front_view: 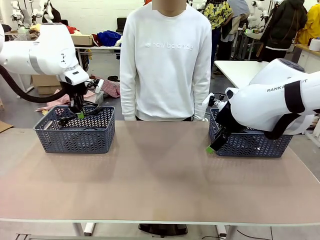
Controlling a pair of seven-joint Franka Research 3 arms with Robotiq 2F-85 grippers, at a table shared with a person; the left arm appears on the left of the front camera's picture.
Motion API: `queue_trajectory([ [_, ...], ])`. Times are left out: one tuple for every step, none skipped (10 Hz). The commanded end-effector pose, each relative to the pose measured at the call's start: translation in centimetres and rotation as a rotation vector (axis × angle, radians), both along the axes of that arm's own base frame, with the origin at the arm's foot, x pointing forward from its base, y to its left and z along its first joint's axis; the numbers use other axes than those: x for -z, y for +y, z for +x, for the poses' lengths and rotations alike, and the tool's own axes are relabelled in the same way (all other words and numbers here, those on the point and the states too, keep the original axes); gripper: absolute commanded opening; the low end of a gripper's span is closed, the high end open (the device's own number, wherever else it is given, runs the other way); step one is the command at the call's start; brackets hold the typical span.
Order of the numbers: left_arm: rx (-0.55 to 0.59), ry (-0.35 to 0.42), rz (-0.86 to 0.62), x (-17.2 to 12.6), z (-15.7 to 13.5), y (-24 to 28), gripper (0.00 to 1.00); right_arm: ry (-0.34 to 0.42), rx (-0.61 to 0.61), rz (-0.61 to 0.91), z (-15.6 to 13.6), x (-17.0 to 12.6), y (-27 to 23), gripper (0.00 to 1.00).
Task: Organize the cables according to human instructions.
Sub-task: Pick up a bundle of cables and place it in the basket indicated by the human.
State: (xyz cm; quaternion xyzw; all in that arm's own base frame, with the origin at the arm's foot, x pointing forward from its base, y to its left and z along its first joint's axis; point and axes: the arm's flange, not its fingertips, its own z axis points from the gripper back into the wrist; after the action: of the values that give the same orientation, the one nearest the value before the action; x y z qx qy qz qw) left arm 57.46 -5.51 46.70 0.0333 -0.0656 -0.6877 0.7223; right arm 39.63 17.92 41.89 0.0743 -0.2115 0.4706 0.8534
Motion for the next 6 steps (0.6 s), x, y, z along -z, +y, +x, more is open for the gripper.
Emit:
queue_trajectory([
  [0.041,-0.013,-0.044,0.1,-0.9,0.7,0.15,-0.003,0.002,-0.007,0.1,-0.1,0.0,1.0],
  [0.056,-0.011,-0.053,0.2,-1.1,0.7,0.15,-0.003,0.002,-0.007,0.1,-0.1,0.0,1.0],
  [0.064,-0.007,-0.05,0.3,-1.3,0.9,0.15,-0.003,0.002,-0.007,0.1,-0.1,0.0,1.0],
  [0.062,-0.002,-0.045,0.5,-1.4,1.0,0.15,-0.003,0.002,-0.007,0.1,-0.1,0.0,1.0],
  [0.063,0.009,-0.047,0.9,-1.4,1.2,0.15,-0.003,0.002,-0.007,0.1,-0.1,0.0,1.0],
  [0.067,0.026,-0.052,1.2,-1.5,1.4,0.15,-0.003,0.002,-0.007,0.1,-0.1,0.0,1.0],
])
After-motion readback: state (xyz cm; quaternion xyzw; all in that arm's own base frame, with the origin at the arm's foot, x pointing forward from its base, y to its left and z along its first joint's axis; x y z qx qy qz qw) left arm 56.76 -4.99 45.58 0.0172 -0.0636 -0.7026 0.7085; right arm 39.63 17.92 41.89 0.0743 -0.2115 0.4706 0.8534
